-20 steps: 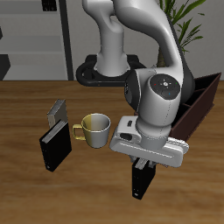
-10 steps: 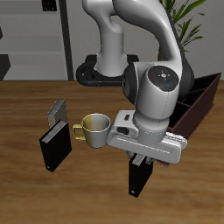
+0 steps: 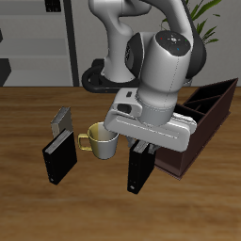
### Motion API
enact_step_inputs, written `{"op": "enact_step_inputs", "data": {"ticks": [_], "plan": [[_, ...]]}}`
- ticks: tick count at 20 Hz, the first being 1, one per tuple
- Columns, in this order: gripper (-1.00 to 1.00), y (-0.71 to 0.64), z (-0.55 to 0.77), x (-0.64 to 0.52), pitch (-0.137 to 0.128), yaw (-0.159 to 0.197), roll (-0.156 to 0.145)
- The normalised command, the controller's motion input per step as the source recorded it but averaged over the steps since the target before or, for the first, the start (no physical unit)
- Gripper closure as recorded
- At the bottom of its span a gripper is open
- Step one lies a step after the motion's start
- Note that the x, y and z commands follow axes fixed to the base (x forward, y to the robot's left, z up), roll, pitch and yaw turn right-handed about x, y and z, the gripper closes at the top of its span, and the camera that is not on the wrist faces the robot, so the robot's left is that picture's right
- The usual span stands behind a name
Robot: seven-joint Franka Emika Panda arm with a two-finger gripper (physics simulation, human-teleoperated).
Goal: Place the left black book into the left desk caddy's back compartment
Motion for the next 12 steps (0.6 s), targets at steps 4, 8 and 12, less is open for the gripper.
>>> {"op": "enact_step_inputs", "data": {"ticks": [4, 8, 12], "plan": [[1.00, -0.29, 0.74, -0.36, -0.101, 0.022, -0.035], [1.00, -0.24, 0.69, -0.36, -0.077, 0.034, -0.042], [1.00, -0.16, 0.72, -0.39, -0.094, 0.013, -0.017]]}}
